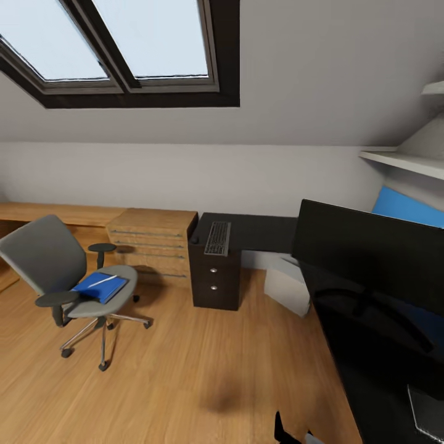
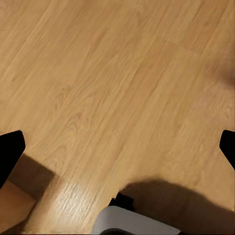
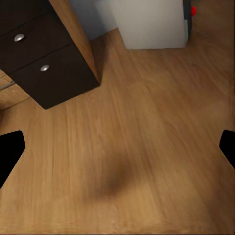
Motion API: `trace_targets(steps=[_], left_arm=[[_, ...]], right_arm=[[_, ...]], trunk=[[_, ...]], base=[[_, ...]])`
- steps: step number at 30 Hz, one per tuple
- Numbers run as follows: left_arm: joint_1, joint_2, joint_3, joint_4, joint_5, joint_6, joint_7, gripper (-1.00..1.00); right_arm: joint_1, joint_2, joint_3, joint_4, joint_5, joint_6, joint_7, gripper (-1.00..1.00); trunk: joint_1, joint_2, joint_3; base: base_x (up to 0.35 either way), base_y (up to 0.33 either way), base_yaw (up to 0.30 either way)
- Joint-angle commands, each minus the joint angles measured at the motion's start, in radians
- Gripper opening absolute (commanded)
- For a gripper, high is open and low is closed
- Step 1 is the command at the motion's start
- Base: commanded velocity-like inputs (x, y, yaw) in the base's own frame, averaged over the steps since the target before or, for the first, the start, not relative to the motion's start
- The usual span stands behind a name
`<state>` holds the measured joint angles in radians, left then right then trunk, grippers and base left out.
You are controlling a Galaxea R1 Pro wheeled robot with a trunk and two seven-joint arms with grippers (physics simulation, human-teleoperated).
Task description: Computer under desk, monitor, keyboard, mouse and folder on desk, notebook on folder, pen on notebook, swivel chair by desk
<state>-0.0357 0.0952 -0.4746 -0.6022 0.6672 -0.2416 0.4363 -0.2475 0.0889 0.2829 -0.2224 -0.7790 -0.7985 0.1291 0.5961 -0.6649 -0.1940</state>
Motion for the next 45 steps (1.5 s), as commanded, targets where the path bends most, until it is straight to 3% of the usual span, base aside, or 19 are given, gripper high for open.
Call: trace_targets(steps=[1,21,29,32,34,35,38,39,41,42,45], left_arm=[[-0.001,0.001,-0.008,-0.001,0.01,-0.006,0.007,1.0],[-0.001,0.001,-0.008,-0.001,0.01,-0.005,0.007,1.0],[-0.001,0.001,-0.009,-0.001,0.01,-0.005,0.007,1.0],[-0.001,0.001,-0.009,-0.001,0.009,-0.003,0.009,1.0],[-0.001,0.001,-0.009,-0.001,0.009,-0.003,0.009,1.0],[-0.001,0.001,-0.009,-0.001,0.009,-0.003,0.008,1.0],[-0.001,0.001,-0.009,0.0,0.009,-0.004,0.008,1.0],[-0.001,0.001,-0.009,0.003,0.009,-0.005,0.008,1.0],[-0.001,0.001,-0.01,0.011,0.009,-0.007,0.008,1.0],[-0.001,0.001,-0.011,0.022,0.009,-0.008,0.007,1.0],[-0.001,0.0,-0.013,0.042,0.009,-0.01,0.007,1.0]], right_arm=[[-0.001,0.0,0.002,0.002,-0.011,-0.004,0.009,1.0],[-0.003,0.0,0.004,-0.026,-0.003,-0.006,0.01,1.0],[-0.018,-0.006,0.002,-0.183,0.002,0.003,-0.006,1.0],[-0.039,-0.01,0.001,-0.274,0.029,0.034,-0.072,1.0],[-0.05,-0.015,0.001,-0.321,0.057,0.072,-0.126,1.0],[-0.06,-0.023,0.001,-0.372,0.095,0.122,-0.187,1.0],[-0.074,-0.036,0.0,-0.459,0.164,0.219,-0.279,1.0],[-0.081,-0.044,-0.001,-0.522,0.208,0.298,-0.335,1.0],[-0.085,-0.05,-0.004,-0.591,0.244,0.387,-0.383,1.0],[-0.089,-0.056,-0.008,-0.664,0.267,0.489,-0.426,1.0],[-0.092,-0.071,-0.023,-0.76,0.288,0.662,-0.487,1.0]], trunk=[[-0.004,0.006,0.002],[-0.081,0.146,0.064],[-0.112,0.202,0.089],[-0.123,0.223,0.099],[-0.127,0.23,0.102],[-0.127,0.23,0.102],[-0.127,0.23,0.102],[-0.127,0.23,0.102],[-0.127,0.23,0.102],[-0.127,0.23,0.102],[-0.127,0.23,0.102]], base=[[-0.343,0.0,0.0],[-0.343,0.0,0.0],[-0.339,0.0,0.0],[-0.202,0.0,0.0],[-0.105,0.0,0.0],[-0.06,0.0,0.0],[-0.039,0.0,0.0],[-0.02,0.0,0.0],[-0.014,0.0,0.0],[-0.008,0.0,0.0],[-0.005,0.0,0.0]])
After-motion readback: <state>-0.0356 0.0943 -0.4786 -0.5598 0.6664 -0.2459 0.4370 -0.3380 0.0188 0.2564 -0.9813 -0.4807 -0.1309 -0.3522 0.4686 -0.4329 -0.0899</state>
